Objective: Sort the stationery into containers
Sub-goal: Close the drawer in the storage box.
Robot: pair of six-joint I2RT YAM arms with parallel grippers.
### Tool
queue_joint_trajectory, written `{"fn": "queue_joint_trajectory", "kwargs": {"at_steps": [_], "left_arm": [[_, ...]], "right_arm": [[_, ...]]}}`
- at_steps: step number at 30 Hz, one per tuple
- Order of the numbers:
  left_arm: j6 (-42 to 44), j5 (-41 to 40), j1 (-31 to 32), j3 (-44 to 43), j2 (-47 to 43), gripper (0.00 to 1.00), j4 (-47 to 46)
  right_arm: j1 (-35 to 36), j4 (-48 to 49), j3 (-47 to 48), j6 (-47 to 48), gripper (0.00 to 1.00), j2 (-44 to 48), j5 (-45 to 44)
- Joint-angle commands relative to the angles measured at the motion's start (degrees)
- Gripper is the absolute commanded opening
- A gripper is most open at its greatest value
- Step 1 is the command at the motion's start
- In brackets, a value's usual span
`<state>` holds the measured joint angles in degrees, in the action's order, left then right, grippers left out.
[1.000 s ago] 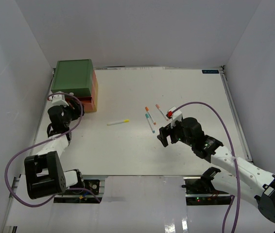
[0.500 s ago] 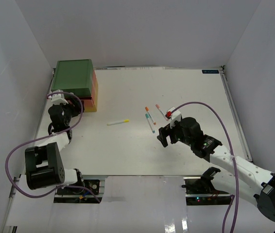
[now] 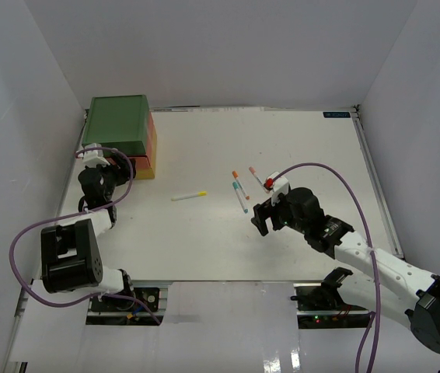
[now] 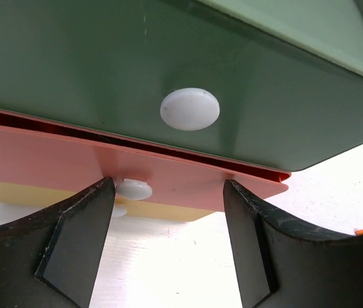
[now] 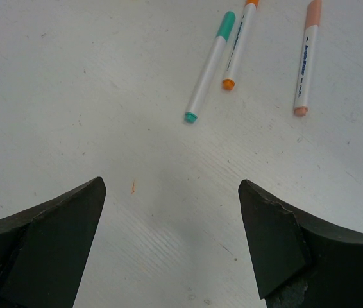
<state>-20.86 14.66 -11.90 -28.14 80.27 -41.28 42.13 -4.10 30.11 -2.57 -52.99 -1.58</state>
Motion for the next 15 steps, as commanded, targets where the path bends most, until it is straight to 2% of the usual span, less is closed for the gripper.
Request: {"fn": "queue_joint_trajectory", "kwargs": {"at_steps": [1, 15], "left_arm": [[-0.2, 1.0, -0.3, -1.3, 0.3, 0.79, -2.8], [-1.9, 1.3, -0.3, -1.2, 2.7, 0.82, -6.0]], "right_arm": [[0.0, 2.5, 0.0, 0.6, 0.91, -0.2, -0.8], [0.0, 2.3, 0.0, 0.5, 0.91, -0.6, -0.9]]}}
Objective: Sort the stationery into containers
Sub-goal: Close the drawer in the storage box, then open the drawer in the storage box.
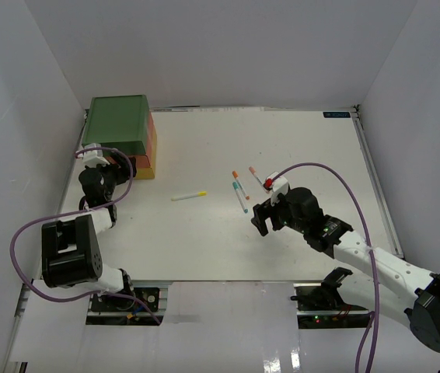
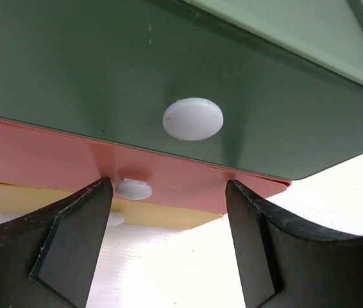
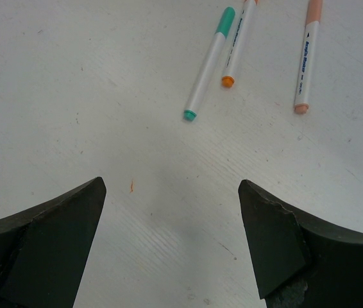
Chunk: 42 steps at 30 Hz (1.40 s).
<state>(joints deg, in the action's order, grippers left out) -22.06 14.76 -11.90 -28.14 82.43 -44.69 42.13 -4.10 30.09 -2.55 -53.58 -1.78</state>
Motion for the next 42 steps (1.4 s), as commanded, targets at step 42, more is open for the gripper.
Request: {"fn": "queue_joint_trajectory", "kwargs": {"at_steps": [42], "left_arm": [[-42.2, 7.5, -10.2, 17.9, 2.5, 0.63, -16.6]], "right_arm": [[0.0, 7.5, -3.5, -0.5, 0.91, 3.1, 8.3]]}}
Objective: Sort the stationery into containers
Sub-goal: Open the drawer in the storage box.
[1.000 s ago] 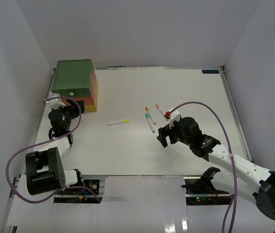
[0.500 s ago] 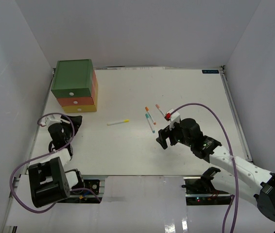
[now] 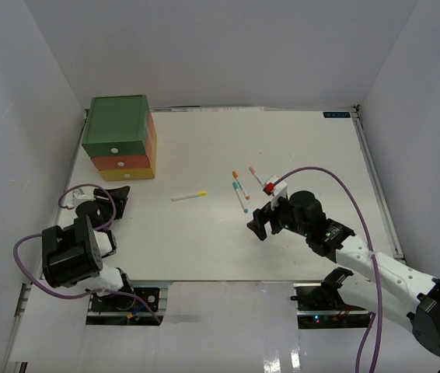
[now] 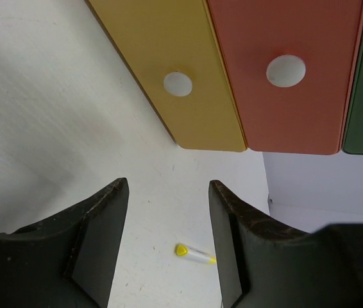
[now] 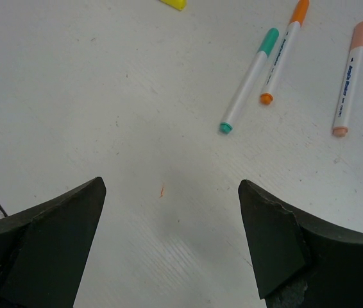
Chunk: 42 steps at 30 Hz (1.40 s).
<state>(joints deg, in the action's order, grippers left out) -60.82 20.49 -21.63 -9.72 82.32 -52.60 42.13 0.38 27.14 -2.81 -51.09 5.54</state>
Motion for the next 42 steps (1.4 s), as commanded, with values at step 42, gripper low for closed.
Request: {"fn": "queue_joint_trajectory", "kwargs": {"at_steps": [42], "left_arm": [[-7.4, 2.4, -0.4, -12.8, 29.7, 0.57, -27.4]], "right_arm": [[0.0, 3.5, 0.9, 0.9, 0.91, -5.2, 1.5]]}}
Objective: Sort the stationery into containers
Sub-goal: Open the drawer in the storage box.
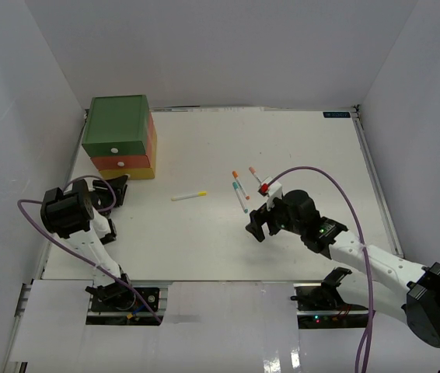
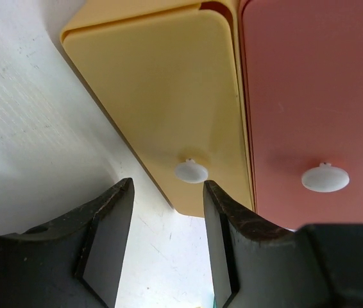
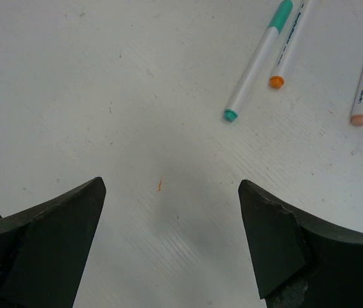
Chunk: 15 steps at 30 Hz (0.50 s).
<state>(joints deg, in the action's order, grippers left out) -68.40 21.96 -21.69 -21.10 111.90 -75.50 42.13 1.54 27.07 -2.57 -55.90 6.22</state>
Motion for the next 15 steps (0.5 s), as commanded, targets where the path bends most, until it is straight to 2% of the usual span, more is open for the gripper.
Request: {"fn": "queue_joint_trajectory", "kwargs": {"at_steps": [1, 15], "left_arm": [[0.1, 1.0, -0.4, -1.5, 0.4, 0.57, -4.8], [-1.0, 2.6, -0.4, -2.0, 3.5, 0.55, -12.6]], "right_arm": [[0.0, 2.3, 1.0, 0.6, 0.91, -0.7, 0.9], [0.0, 2.3, 1.4, 0.9, 0.91, -2.6, 1.5]]}}
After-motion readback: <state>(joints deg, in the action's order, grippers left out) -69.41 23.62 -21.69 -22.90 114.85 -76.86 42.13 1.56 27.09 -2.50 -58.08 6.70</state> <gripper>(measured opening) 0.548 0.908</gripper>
